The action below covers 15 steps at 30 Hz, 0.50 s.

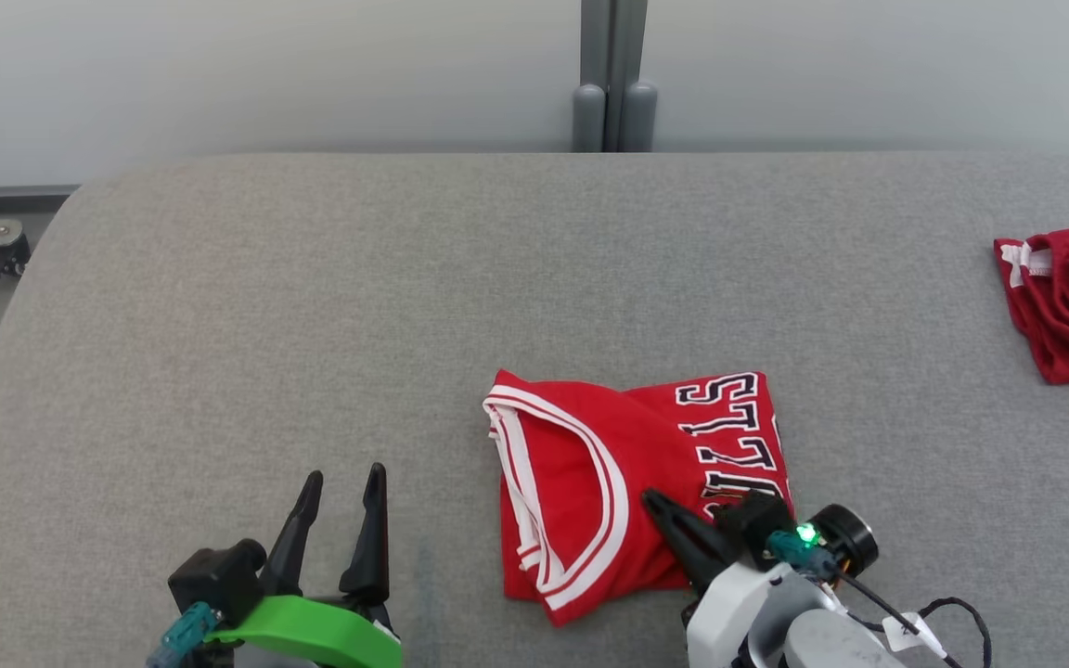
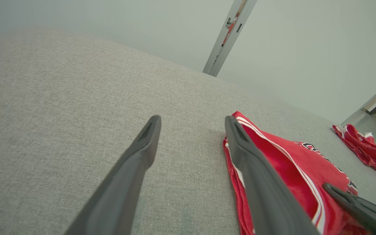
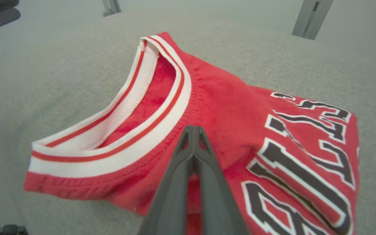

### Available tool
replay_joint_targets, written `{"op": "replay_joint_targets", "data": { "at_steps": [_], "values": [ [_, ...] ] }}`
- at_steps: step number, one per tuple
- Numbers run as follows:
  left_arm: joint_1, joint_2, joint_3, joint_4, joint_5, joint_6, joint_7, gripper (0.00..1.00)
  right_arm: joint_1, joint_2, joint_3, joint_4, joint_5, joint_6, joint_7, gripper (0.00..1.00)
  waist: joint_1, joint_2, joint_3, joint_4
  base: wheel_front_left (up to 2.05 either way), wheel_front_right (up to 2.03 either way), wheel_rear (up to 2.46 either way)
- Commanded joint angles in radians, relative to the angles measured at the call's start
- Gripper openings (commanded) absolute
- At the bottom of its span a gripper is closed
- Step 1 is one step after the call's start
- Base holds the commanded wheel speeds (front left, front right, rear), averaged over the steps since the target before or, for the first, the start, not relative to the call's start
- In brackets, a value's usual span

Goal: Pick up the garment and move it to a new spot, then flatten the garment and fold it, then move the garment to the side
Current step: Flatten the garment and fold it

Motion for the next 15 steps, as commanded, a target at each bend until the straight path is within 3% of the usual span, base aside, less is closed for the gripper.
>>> {"op": "replay_joint_targets", "data": {
  "at_steps": [1, 15],
  "values": [
    [-0.009, 0.006, 0.001, 0.0, 0.002, -0.004, 0.0, 1.0, -0.017, -0.003, 0.03, 0.03, 0.006, -0.001, -0.006, 0.0, 0.0, 0.0, 0.014, 0.019, 0.0, 0.0, 0.0],
    [-0.03, 0.008, 0.022, -0.005, -0.001, -0.004, 0.0, 1.0, -0.087, -0.004, 0.271, 0.167, 0.069, -0.001, -0.018, 0.0, 0.0, 0.0, 0.047, 0.047, 0.0, 0.0, 0.0]
  ]
}}
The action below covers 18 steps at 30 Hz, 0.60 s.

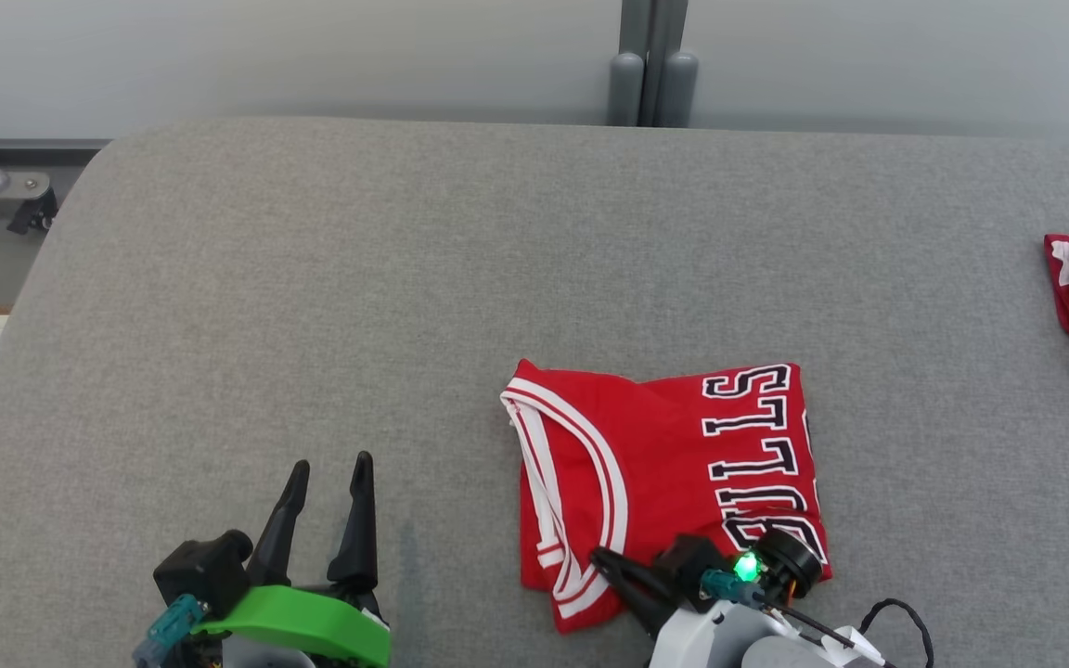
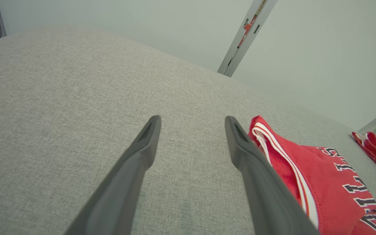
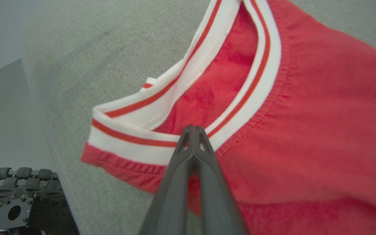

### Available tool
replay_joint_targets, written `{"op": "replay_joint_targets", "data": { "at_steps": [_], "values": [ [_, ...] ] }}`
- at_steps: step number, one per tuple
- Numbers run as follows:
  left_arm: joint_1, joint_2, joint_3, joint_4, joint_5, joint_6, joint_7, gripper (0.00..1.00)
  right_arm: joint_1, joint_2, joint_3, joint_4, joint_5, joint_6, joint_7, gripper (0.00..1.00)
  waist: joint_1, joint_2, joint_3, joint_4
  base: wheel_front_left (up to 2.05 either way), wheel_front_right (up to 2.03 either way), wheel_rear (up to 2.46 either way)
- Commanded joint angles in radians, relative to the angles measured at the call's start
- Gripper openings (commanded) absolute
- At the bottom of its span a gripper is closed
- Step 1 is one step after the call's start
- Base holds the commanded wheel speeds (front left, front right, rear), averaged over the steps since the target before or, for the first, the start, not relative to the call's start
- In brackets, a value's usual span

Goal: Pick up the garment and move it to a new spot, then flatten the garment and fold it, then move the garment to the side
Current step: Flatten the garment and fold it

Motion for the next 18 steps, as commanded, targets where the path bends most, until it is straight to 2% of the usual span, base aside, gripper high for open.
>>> {"op": "replay_joint_targets", "data": {
  "at_steps": [1, 8, 14, 18],
  "values": [
    [-0.018, 0.007, 0.006, -0.004, 0.0, -0.004, 0.0, 1.0, -0.01, -0.004, 0.014, 0.008, 0.005, -0.001, -0.001, 0.0, 0.0, 0.0, 0.003, -0.006, 0.0, 0.0, 0.0],
    [-0.024, 0.004, 0.007, -0.003, 0.005, -0.004, 0.0, 1.0, -0.022, -0.004, 0.062, -0.097, -0.049, -0.001, -0.003, 0.0, 0.0, 0.0, 0.004, -0.038, 0.0, 0.0, 0.0],
    [-0.031, 0.003, 0.0, 0.003, 0.003, -0.004, 0.0, 1.0, -0.015, -0.004, 0.152, -0.139, -0.012, -0.001, -0.003, 0.0, 0.0, 0.0, -0.003, -0.054, 0.0, 0.0, 0.0],
    [-0.034, 0.008, 0.001, -0.004, 0.006, -0.004, 0.0, 1.0, -0.03, -0.004, 0.118, -0.184, 0.004, -0.001, -0.003, 0.0, 0.0, 0.0, -0.008, -0.064, 0.0, 0.0, 0.0]
  ]
}}
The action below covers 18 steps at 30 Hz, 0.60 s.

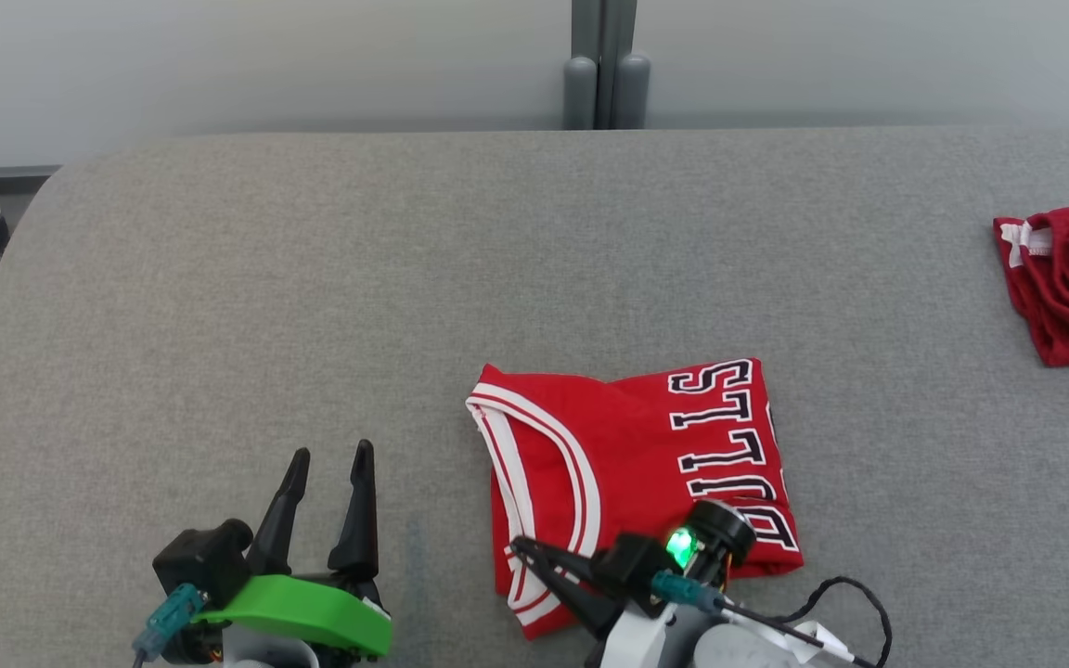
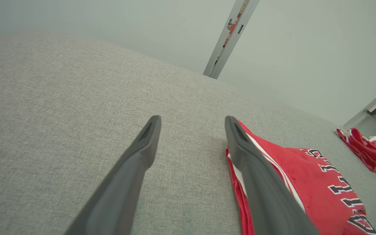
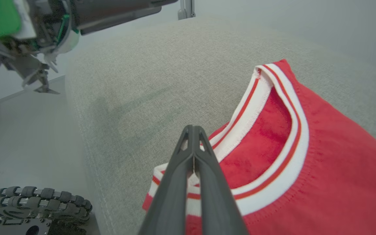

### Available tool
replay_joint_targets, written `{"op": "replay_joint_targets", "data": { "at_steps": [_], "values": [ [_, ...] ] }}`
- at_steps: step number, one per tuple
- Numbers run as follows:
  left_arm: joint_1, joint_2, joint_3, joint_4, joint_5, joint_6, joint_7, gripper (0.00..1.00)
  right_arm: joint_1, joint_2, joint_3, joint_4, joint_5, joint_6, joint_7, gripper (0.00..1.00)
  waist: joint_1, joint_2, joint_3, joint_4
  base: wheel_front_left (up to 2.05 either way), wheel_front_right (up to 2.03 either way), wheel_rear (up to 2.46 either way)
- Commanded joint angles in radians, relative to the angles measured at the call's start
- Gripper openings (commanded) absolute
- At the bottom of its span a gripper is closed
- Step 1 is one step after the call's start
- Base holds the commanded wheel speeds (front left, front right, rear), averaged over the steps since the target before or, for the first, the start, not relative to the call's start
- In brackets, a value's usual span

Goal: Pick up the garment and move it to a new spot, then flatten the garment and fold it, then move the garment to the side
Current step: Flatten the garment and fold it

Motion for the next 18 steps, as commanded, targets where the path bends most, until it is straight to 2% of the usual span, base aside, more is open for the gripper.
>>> {"op": "replay_joint_targets", "data": {
  "at_steps": [1, 5, 6, 9, 10, 11, 12, 18],
  "values": [
    [-0.017, 0.01, 0.001, -0.005, 0.009, -0.004, 0.0, 1.0, -0.012, -0.004, -0.021, -0.016, 0.003, -0.001, -0.003, 0.0, 0.0, 0.0, -0.004, -0.005, 0.0, 0.0, 0.0],
    [-0.022, 0.008, -0.001, -0.016, 0.018, -0.004, 0.0, 1.0, -0.006, -0.004, -0.144, -0.064, -0.015, -0.001, -0.003, 0.0, 0.0, 0.0, -0.019, -0.018, 0.0, 0.0, 0.0],
    [-0.021, 0.008, -0.002, -0.016, 0.019, -0.004, 0.0, 1.0, -0.003, -0.004, -0.178, -0.073, -0.023, -0.001, -0.003, 0.06, 0.0, 0.0, -0.022, -0.021, 0.0, 0.0, 0.0],
    [-0.023, 0.005, 0.002, -0.012, 0.023, -0.004, 0.0, 1.0, 0.022, -0.004, -0.303, -0.095, -0.048, -0.001, -0.003, 0.43, 0.0, 0.0, -0.035, -0.032, 0.0, 0.0, 0.0],
    [-0.021, 0.005, 0.004, -0.012, 0.024, -0.004, 0.0, 1.0, 0.029, -0.004, -0.338, -0.103, -0.053, -0.001, -0.003, 0.49, 0.0, 0.0, -0.038, -0.035, 0.0, 0.0, 0.0],
    [-0.018, 0.004, 0.008, -0.012, 0.025, -0.004, 0.0, 1.0, 0.038, -0.003, -0.38, -0.113, -0.06, -0.001, -0.003, 0.95, 0.0, 0.0, -0.043, -0.039, 0.0, 0.0, 0.0],
    [-0.014, 0.004, 0.012, -0.012, 0.024, -0.004, 0.0, 1.0, 0.046, -0.003, -0.417, -0.124, -0.064, -0.001, -0.003, 1.0, 0.0, 0.0, -0.046, -0.042, 0.0, 0.0, 0.0],
    [0.014, -0.002, 0.034, -0.023, 0.039, -0.004, 0.0, 1.0, 0.125, -0.003, -0.63, -0.198, -0.084, -0.001, -0.003, 1.0, 0.0, 0.0, -0.067, -0.051, 0.0, 0.0, 0.0]
  ]
}}
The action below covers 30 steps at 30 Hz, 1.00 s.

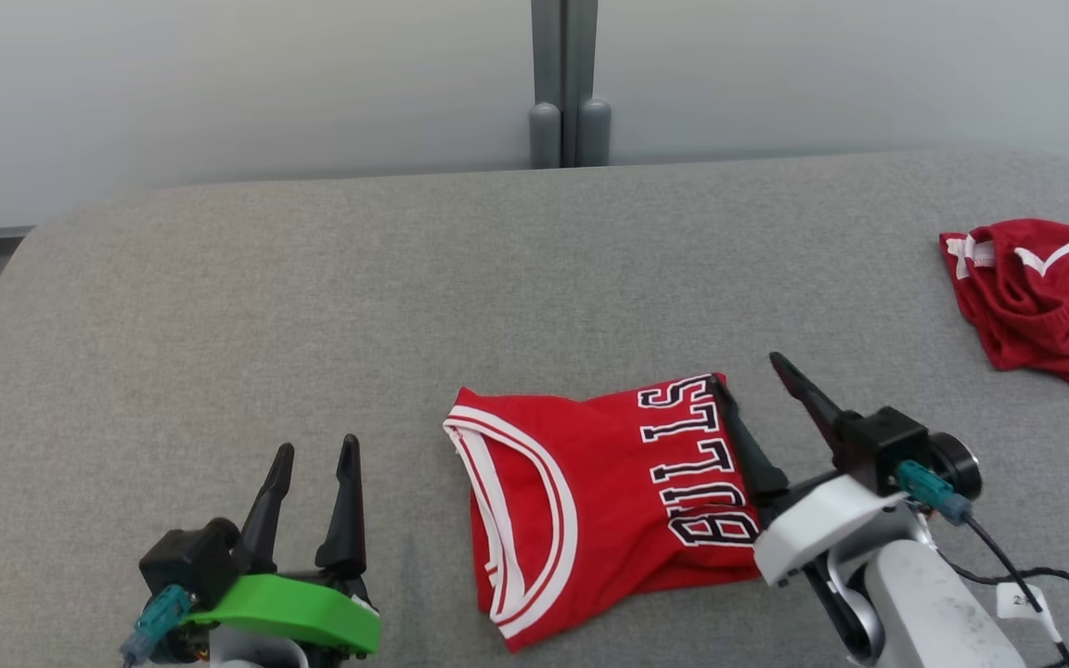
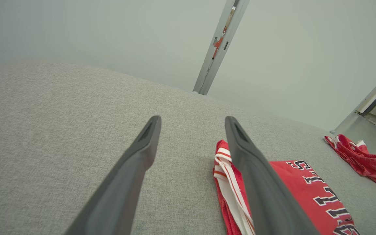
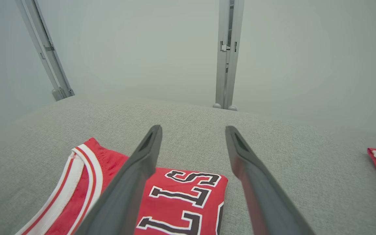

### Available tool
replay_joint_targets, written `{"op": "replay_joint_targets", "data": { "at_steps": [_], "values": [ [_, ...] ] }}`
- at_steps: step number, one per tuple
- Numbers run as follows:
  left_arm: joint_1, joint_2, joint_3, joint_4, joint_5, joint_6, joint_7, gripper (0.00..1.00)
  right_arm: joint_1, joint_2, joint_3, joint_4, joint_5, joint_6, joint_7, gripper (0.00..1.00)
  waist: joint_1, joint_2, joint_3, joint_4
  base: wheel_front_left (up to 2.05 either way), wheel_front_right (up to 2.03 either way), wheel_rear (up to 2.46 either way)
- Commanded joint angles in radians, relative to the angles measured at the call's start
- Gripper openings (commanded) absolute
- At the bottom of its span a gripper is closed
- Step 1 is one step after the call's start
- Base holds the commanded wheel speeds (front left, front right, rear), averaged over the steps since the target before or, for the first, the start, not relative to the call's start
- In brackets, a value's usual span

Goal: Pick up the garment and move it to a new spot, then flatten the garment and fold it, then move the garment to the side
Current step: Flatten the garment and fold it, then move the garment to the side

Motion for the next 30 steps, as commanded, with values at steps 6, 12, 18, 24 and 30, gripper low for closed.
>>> {"op": "replay_joint_targets", "data": {
  "at_steps": [6, 12, 18, 24, 30],
  "values": [
    [0.05, -0.005, 0.035, -0.009, 0.027, -0.004, 0.0, 1.0, 0.104, -0.003, -0.135, -0.094, -0.019, -0.001, -0.003, 1.0, 0.0, 0.0, -0.015, -0.014, 0.0, 0.0, 0.0],
    [0.086, -0.012, 0.062, -0.024, 0.065, -0.002, 0.0, 1.0, 0.185, -0.002, -0.219, -0.145, 0.027, -0.001, -0.003, 1.0, 0.0, 0.0, -0.029, -0.018, 0.0, 0.0, 0.0],
    [0.11, -0.017, 0.072, -0.025, 0.074, -0.003, 0.0, 1.0, 0.238, -0.003, -0.249, -0.149, 0.043, -0.001, -0.003, 1.0, 0.0, 0.0, -0.03, -0.022, 0.0, 0.0, 0.0],
    [0.114, -0.021, 0.08, -0.022, 0.078, -0.003, 0.0, 1.0, 0.241, -0.003, -0.245, -0.141, 0.038, -0.001, -0.003, 1.0, 0.0, 0.0, -0.022, -0.026, 0.0, 0.0, 0.0],
    [0.105, -0.023, 0.082, -0.018, 0.082, -0.003, 0.0, 1.0, 0.227, -0.003, -0.23, -0.132, 0.032, -0.001, -0.003, 1.0, 0.0, 0.0, -0.018, -0.023, 0.0, 0.0, 0.0]
  ]
}}
